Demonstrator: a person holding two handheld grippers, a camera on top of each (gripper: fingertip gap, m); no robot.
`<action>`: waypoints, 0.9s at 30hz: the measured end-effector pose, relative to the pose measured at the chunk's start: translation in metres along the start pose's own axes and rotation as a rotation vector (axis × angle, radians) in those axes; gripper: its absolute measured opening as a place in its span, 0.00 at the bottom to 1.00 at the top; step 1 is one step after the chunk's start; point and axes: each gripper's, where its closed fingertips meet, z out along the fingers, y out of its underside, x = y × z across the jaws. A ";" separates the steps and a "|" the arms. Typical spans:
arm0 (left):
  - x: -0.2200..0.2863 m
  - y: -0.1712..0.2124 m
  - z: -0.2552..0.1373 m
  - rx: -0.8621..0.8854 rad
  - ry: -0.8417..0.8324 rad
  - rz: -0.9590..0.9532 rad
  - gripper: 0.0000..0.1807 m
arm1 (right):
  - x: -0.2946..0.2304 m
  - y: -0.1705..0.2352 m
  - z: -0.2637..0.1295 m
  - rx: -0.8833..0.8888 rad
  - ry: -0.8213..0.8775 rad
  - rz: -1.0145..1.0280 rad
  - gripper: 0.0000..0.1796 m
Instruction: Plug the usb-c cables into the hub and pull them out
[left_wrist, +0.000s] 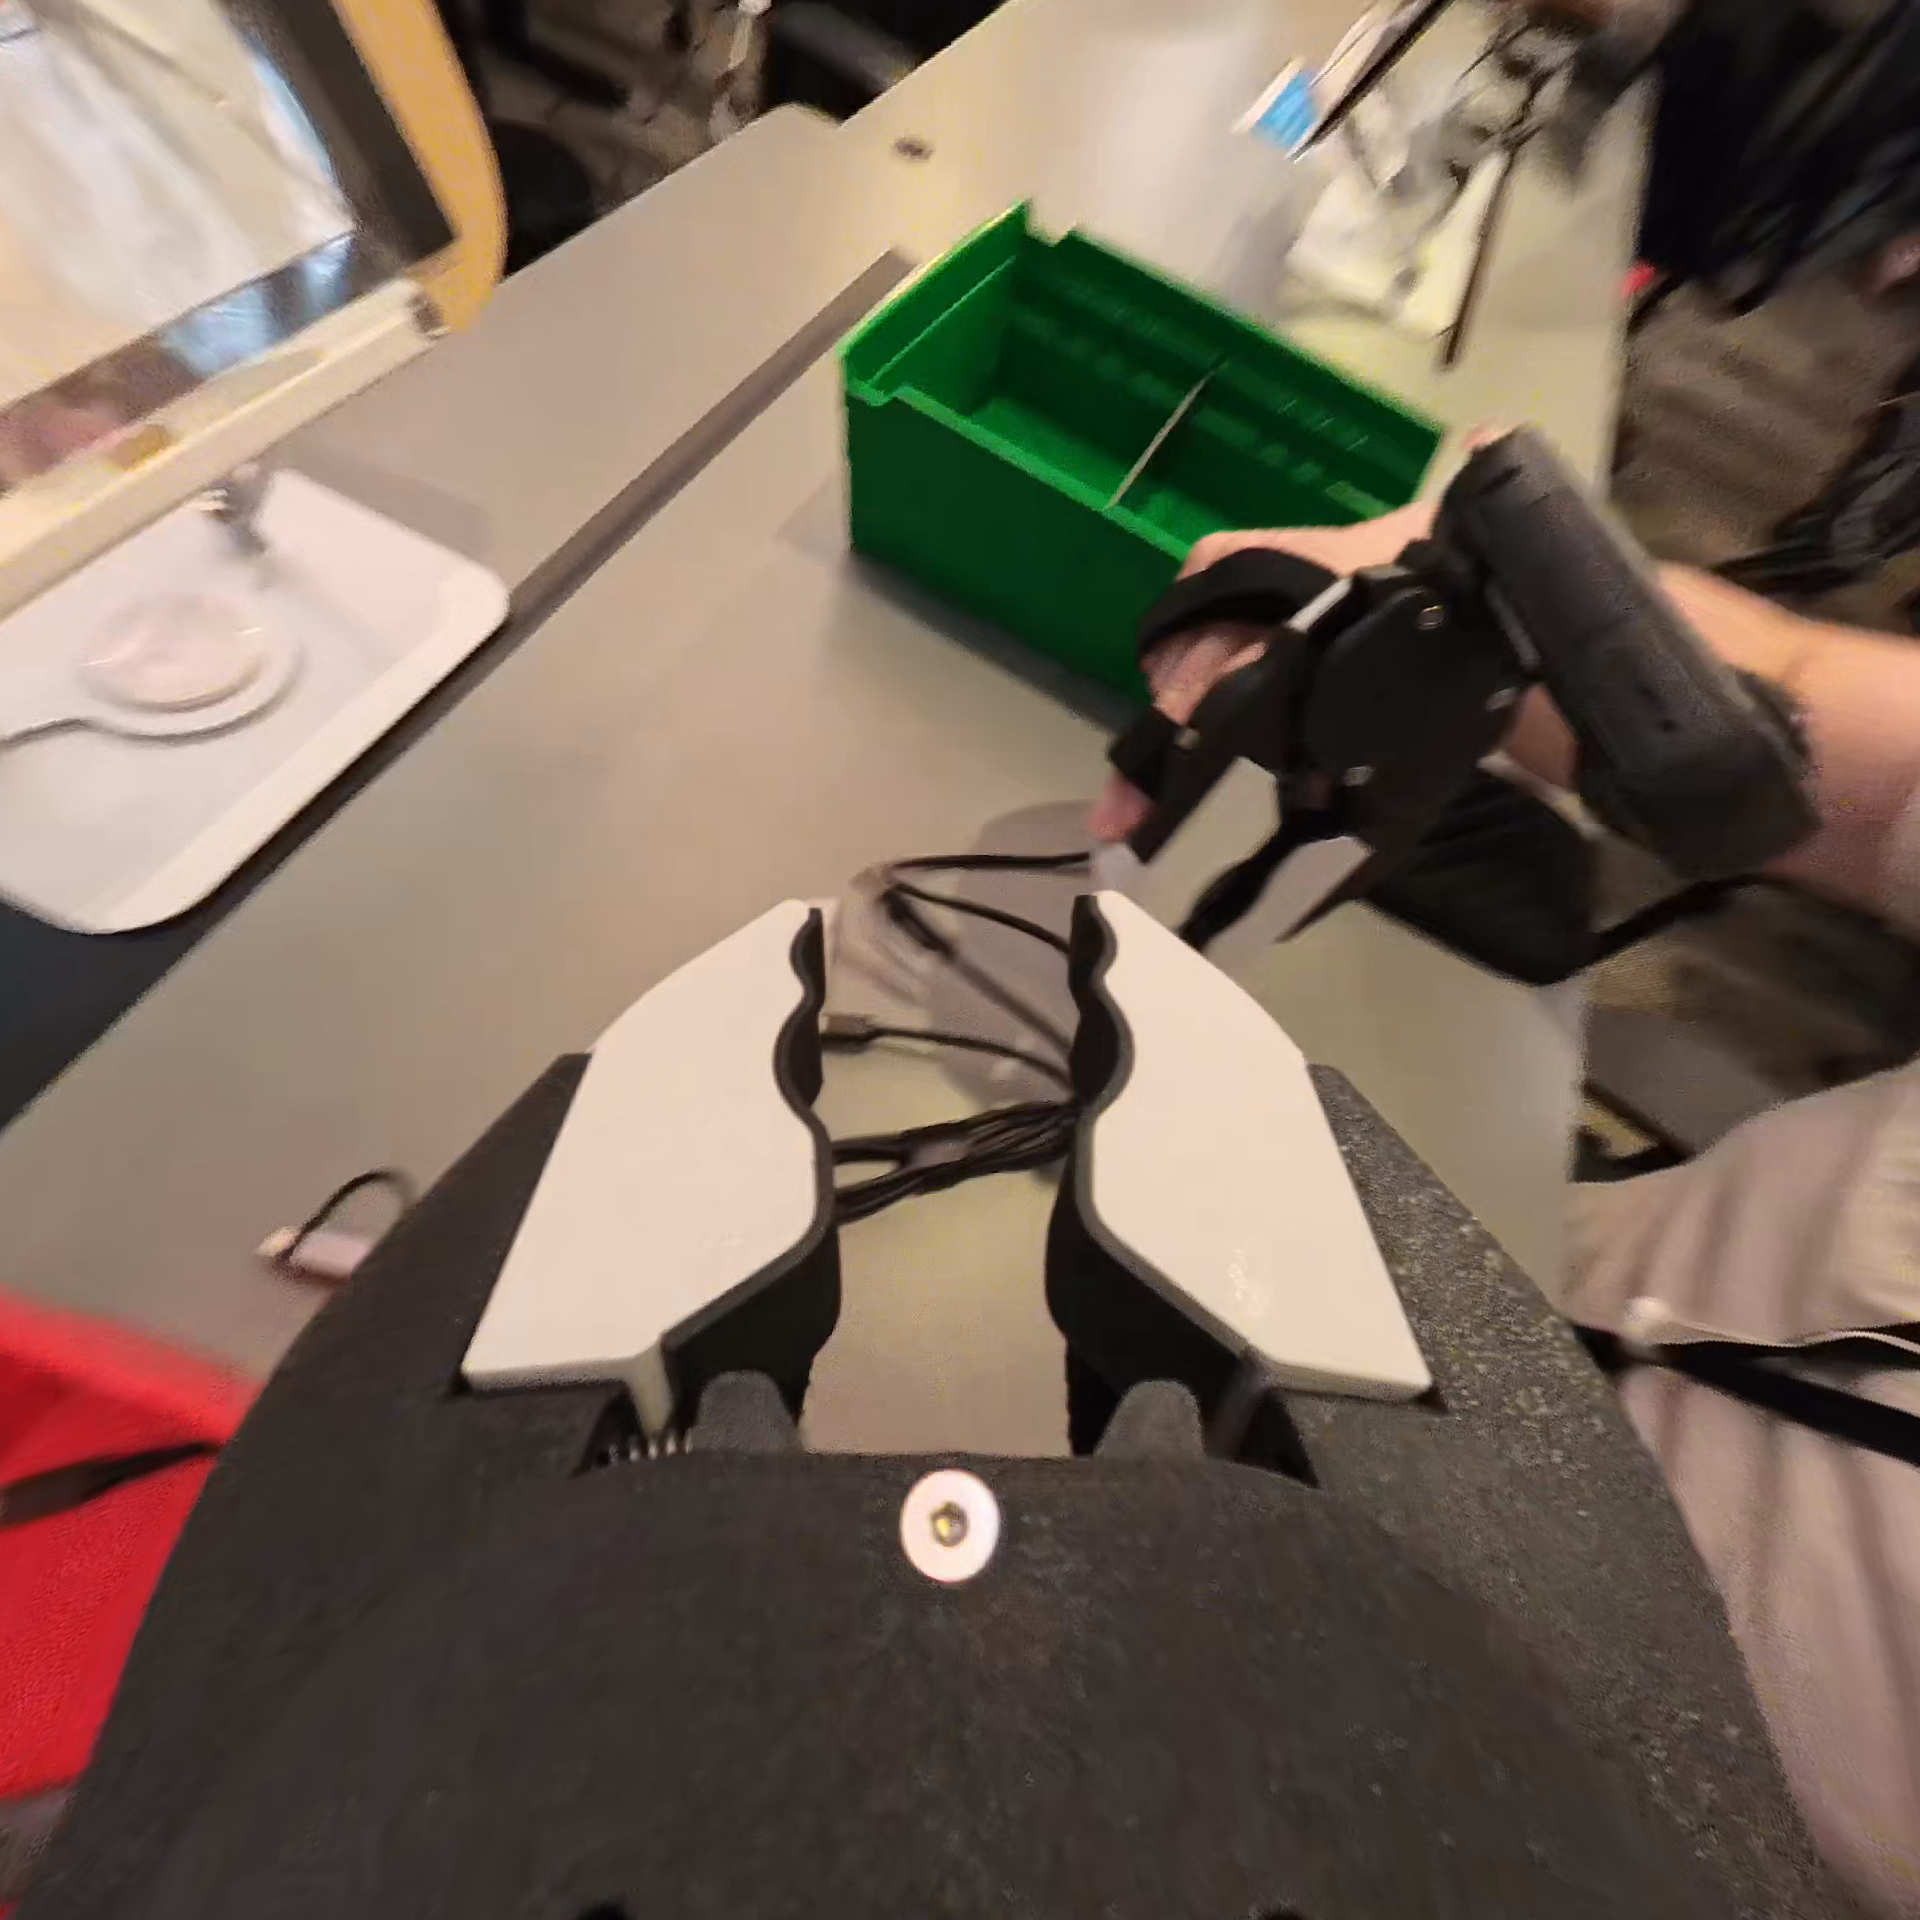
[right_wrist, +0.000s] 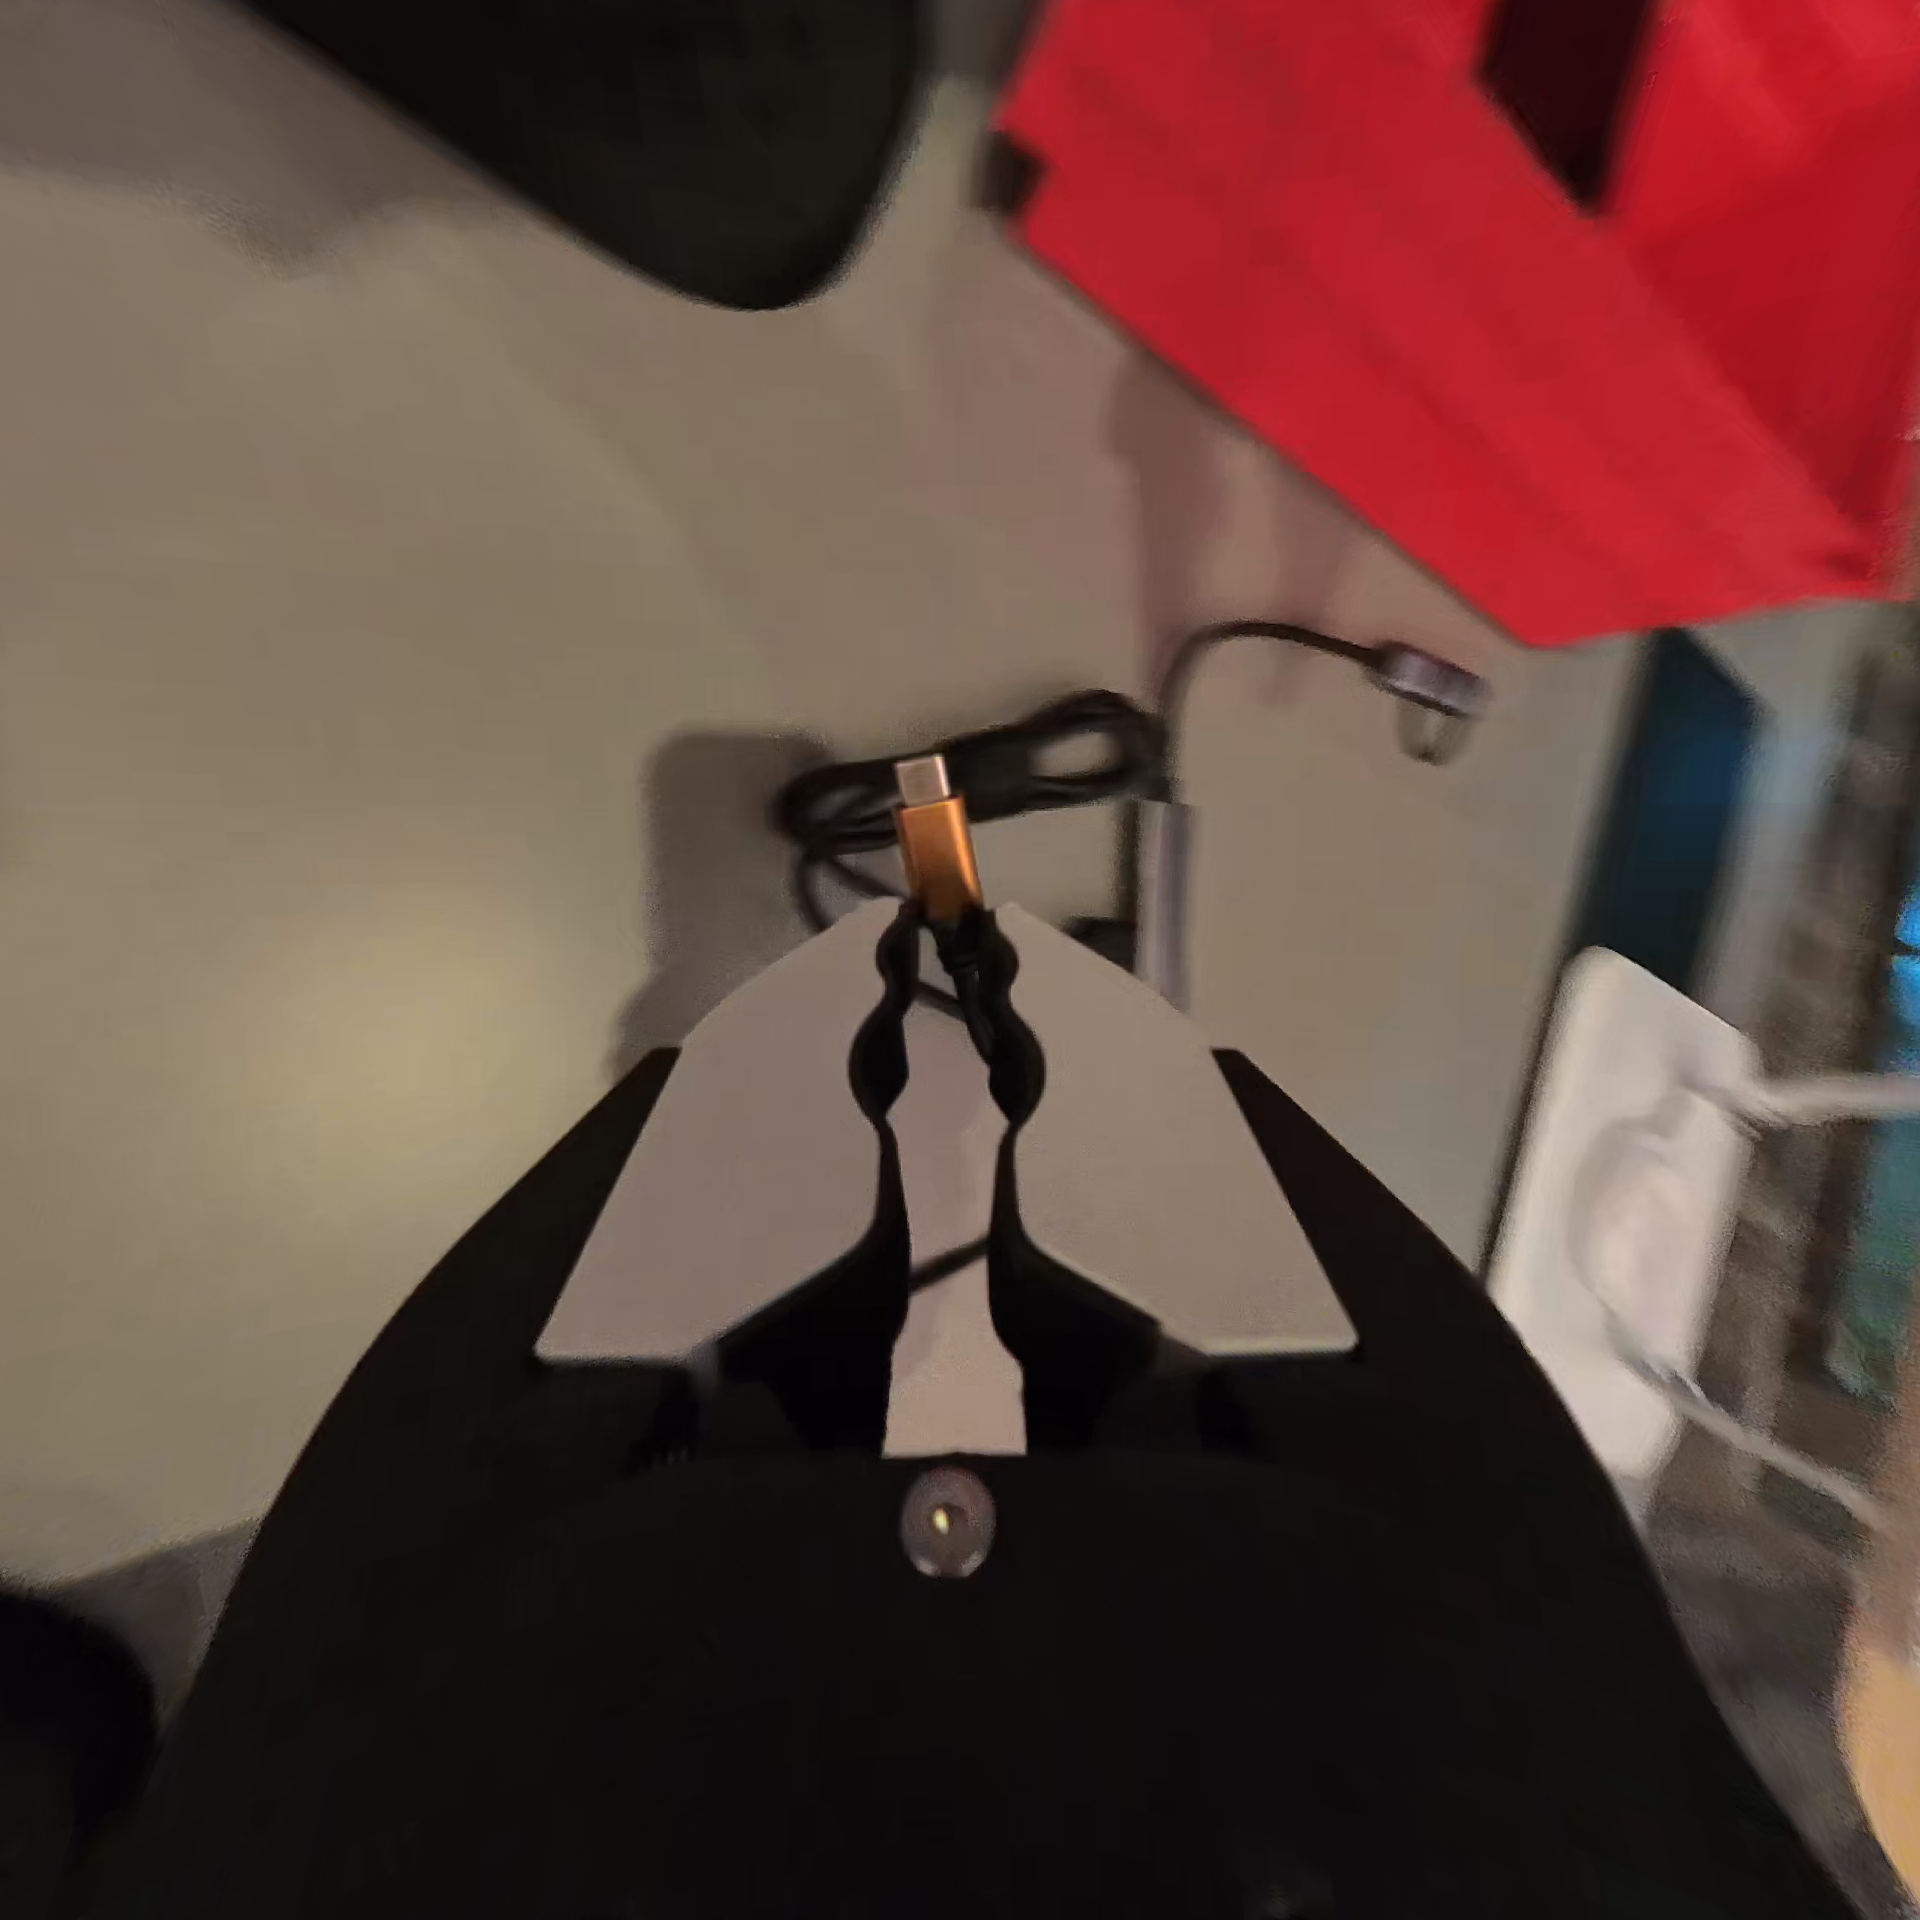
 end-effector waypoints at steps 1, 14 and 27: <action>0.008 -0.005 0.001 0.023 0.049 -0.025 0.26 | 0.015 0.001 -0.007 0.005 0.115 0.035 0.07; 0.039 -0.004 0.089 -0.088 0.251 -0.187 0.20 | 0.084 0.024 -0.076 0.037 0.787 0.309 0.07; 0.031 -0.018 0.108 0.040 0.256 -0.168 0.05 | 0.089 0.037 -0.082 0.011 0.854 0.300 0.07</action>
